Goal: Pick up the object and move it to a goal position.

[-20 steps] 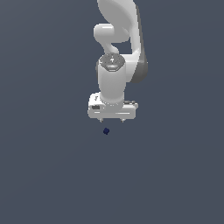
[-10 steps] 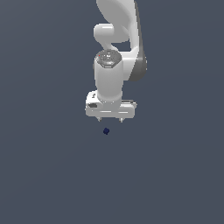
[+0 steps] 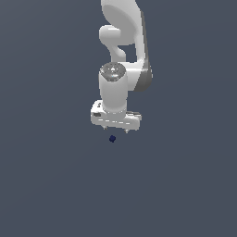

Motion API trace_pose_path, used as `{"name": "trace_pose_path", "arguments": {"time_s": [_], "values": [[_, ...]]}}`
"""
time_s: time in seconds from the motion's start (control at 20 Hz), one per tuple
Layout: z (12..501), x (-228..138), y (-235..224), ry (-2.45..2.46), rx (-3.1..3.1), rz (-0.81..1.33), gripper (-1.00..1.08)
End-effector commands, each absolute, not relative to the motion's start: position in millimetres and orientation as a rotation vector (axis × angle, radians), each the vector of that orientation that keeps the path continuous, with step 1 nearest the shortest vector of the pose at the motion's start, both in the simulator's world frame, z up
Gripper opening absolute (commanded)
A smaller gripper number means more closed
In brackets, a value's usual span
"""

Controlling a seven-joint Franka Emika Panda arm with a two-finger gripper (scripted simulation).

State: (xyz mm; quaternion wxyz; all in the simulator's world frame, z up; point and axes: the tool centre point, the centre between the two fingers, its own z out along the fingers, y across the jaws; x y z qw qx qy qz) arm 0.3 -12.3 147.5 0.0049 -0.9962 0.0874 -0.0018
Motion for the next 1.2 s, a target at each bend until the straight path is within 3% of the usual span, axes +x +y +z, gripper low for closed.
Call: {"name": "trace_pose_path", "arguments": {"time_s": [0.0, 0.55, 1.15], "values": [[134.3, -2.5, -15.0, 0.354, -3.111, -0.003, 1.0], [75.9, -19.3, -29.8, 0.729, -3.052, 0.001, 1.0], [61.0, -24.0, -33.2, 0.806, -3.036, 0.002, 1.0]]}}
